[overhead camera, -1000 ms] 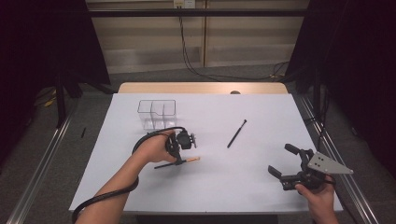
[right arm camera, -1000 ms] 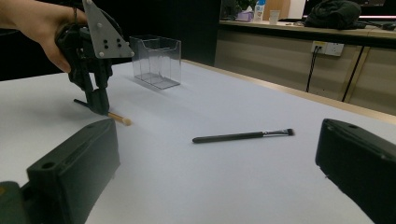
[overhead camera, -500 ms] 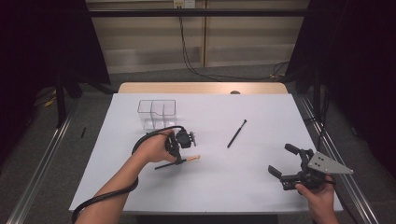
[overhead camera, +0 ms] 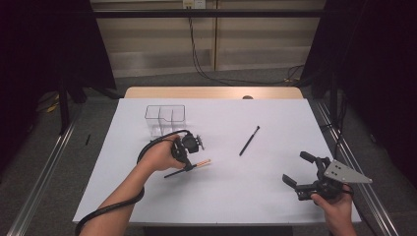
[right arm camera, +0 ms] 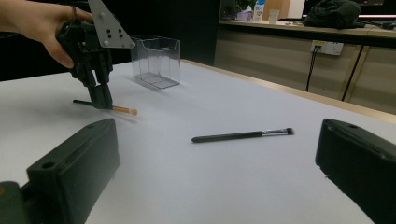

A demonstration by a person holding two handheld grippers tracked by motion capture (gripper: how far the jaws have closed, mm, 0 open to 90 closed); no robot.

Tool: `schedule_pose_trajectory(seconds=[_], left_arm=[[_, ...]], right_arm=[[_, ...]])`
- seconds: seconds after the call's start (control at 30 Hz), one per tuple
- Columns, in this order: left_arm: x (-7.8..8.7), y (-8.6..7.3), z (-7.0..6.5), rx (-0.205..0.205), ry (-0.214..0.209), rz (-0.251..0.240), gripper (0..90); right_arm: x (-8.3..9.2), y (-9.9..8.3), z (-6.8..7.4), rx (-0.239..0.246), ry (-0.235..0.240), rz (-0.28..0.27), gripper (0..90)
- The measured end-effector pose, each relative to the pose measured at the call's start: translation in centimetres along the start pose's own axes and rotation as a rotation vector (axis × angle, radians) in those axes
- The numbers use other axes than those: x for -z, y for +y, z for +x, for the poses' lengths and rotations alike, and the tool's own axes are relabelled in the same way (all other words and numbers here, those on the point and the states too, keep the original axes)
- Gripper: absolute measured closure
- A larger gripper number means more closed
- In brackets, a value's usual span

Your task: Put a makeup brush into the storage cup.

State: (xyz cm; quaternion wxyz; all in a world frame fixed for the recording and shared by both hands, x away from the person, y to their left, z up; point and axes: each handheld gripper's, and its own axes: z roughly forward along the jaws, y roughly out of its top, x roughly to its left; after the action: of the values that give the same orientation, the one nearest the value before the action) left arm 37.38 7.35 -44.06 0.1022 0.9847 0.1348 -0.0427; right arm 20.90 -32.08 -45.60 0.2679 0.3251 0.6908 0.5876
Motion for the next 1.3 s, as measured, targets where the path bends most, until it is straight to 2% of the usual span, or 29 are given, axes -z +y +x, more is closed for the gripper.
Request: schedule_pose_trajectory(seconds=[0.07,0.2,0.3,0.33,0.4,0.47,0.6,0.83,0.93,0.97,1.0,1.07,1.3], left_arm=[[0.0,-0.1,-0.1,0.015,0.009,-0.030,83.6],[0.5,-0.3,0.2,0.037,-0.002,-0.077,83.6],[0.7,-0.5,0.3,0.074,-0.007,-0.133,83.6],[0.8,-0.6,0.5,0.069,-0.010,-0.141,83.6],[0.9,-0.8,0.6,0.093,0.000,-0.171,83.6],[1.0,-1.0,0.7,0.093,0.011,-0.194,83.6],[1.3,-1.3,0.8,0.118,0.039,-0.254,83.6],[1.8,-2.0,1.2,0.185,0.054,-0.399,83.6],[2.2,-2.4,1.4,0.181,0.057,-0.439,83.7],[2.1,-2.4,1.3,0.216,0.059,-0.475,83.7],[2.3,-2.6,1.4,0.200,0.063,-0.476,83.7],[2.4,-2.7,1.5,0.229,0.061,-0.533,83.6],[2.7,-3.4,1.7,0.256,0.083,-0.634,83.6]], right_arm=[[0.0,0.0,0.0,-0.001,0.000,0.000,0.0],[0.0,0.0,0.0,-0.001,0.000,0.000,0.0],[0.0,0.0,0.0,-0.002,0.001,0.000,0.0],[0.0,0.0,0.0,-0.001,0.000,-0.001,0.0],[0.0,0.0,0.0,-0.001,0.001,0.000,0.0],[0.0,0.0,0.0,-0.001,0.000,0.001,0.0],[0.0,0.0,0.0,-0.001,0.001,0.000,0.0],[0.0,0.0,0.0,0.000,0.002,-0.001,0.0],[0.0,0.0,0.0,0.001,0.002,0.000,0.0],[0.0,0.0,0.0,-0.001,0.002,0.000,0.0],[0.0,0.0,0.0,0.000,0.003,-0.001,0.0],[0.0,0.0,0.0,0.003,0.003,0.000,0.0],[0.0,0.0,0.0,0.000,0.004,-0.001,0.0]])
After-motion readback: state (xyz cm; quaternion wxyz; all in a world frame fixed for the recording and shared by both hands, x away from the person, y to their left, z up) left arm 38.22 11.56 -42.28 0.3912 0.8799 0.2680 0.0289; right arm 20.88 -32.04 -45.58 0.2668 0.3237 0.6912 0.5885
